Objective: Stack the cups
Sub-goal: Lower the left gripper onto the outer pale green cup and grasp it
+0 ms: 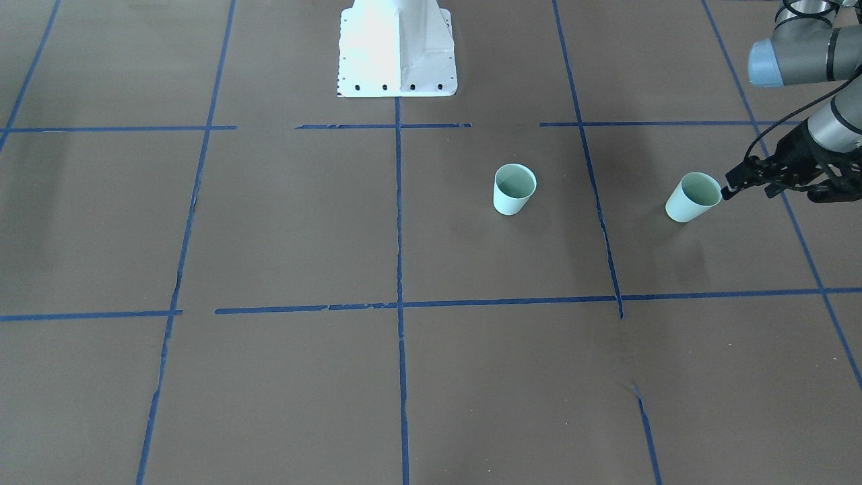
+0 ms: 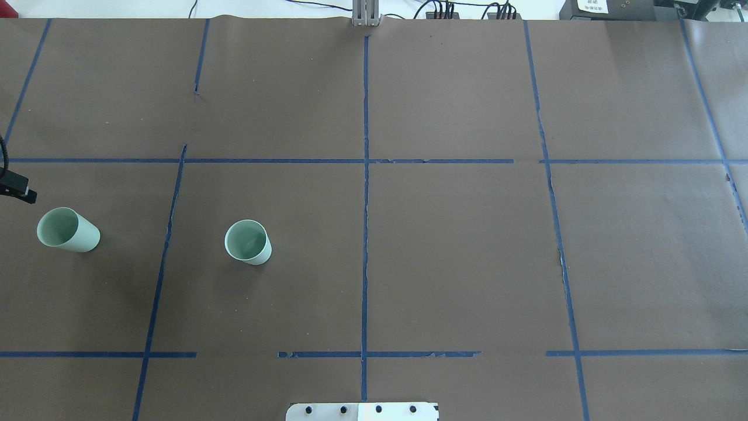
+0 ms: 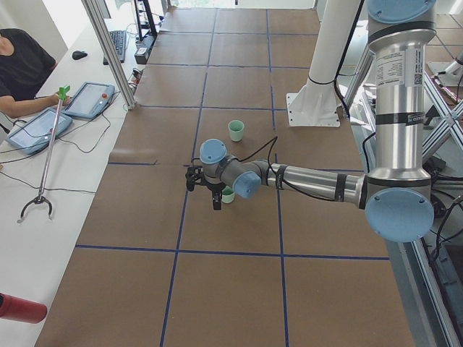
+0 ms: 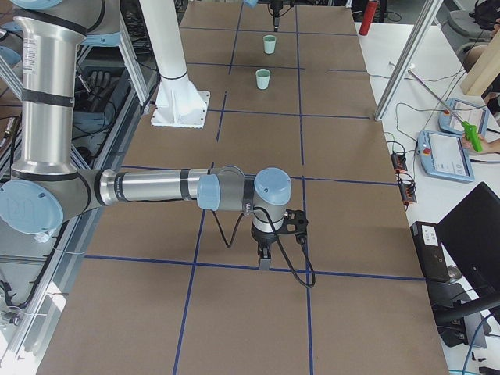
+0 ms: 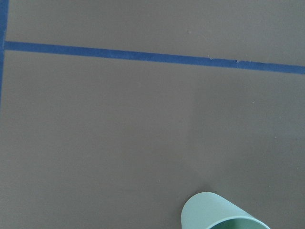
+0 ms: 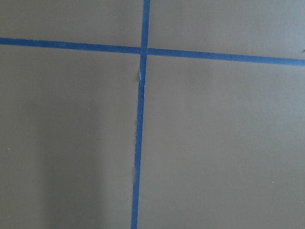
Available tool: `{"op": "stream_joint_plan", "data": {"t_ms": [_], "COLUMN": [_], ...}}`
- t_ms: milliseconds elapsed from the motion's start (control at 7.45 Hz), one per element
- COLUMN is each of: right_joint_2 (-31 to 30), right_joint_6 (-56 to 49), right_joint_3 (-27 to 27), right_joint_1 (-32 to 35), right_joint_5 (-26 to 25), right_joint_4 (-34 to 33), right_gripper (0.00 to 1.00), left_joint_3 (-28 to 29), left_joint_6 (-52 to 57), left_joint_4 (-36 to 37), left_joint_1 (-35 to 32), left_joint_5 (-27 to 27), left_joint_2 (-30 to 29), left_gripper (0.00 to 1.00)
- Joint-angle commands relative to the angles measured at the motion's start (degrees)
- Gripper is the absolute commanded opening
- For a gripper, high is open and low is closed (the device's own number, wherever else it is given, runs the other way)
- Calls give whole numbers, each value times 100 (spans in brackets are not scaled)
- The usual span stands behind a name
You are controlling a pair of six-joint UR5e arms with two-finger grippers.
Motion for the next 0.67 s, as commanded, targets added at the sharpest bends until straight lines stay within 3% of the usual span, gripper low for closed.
{"op": "stream_joint_plan", "data": {"t_ms": [0,537], "right_joint_2": [0,0], "right_joint_6": [0,0], "right_joint_3": [0,0], "right_joint_1": [0,0], "right_joint_5": [0,0], "right_joint_4": [6,7], "right_gripper": [100,100], "left_joint_3": [27,88], "left_joint_6": [-133,-142], "left_joint_4": [-90,-81], "left_joint_1": [261,552], "left_joint_5": [3,20], "left_joint_2": [4,4], "left_gripper": [100,97]}}
